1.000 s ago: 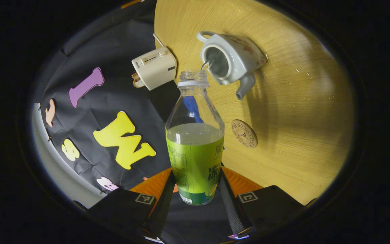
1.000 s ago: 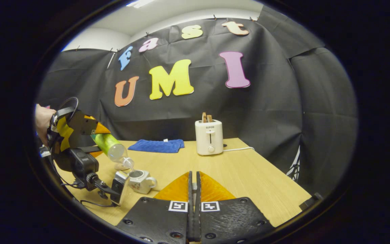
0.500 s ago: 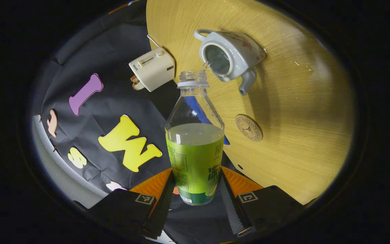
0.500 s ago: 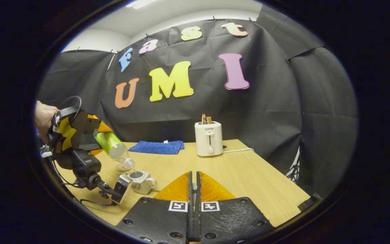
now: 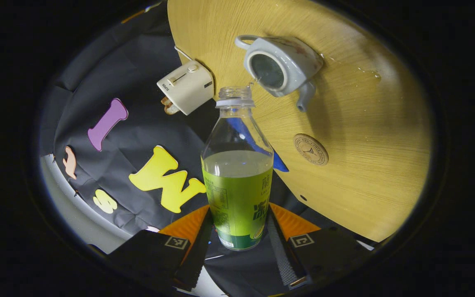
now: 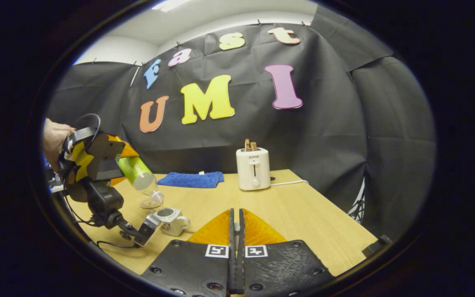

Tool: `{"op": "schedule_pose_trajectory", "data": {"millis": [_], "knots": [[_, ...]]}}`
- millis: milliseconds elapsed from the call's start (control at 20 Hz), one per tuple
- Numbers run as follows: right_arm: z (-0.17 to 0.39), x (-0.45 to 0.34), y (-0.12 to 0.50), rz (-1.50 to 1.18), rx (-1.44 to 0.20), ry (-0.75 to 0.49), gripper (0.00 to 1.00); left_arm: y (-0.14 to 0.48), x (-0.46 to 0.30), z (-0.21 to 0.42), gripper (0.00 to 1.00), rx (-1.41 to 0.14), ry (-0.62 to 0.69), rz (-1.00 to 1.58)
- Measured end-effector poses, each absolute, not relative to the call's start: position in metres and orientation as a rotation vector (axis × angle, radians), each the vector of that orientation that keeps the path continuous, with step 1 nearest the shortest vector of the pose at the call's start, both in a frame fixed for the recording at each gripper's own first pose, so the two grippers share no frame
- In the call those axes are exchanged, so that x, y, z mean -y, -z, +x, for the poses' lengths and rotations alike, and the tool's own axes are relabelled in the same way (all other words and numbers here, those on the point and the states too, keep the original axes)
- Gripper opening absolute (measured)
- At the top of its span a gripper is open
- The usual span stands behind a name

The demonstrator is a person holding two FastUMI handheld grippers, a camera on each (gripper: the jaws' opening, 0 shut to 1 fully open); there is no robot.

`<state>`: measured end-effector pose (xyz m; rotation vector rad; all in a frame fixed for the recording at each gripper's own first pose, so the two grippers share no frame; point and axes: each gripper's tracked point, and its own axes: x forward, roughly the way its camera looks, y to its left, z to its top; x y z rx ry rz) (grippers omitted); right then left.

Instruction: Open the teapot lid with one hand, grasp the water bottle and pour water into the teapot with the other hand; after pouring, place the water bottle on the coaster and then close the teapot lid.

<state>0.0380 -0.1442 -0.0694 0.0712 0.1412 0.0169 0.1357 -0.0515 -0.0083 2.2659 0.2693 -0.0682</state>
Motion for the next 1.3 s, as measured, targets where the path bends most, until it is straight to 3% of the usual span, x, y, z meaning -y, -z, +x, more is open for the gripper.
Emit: {"op": "schedule_pose_trajectory", "data": {"millis": [900, 1300], "knots": [[0.035, 0.147, 0.065, 0.077, -0.131, -0.013, 0.00, 0.003, 0.056, 0.138, 0.74, -0.235, 0.063, 2.241], [0.033, 0.145, 0.055, 0.071, -0.121, -0.004, 0.00, -0.001, 0.042, 0.135, 0.74, -0.201, 0.071, 2.042]]}}
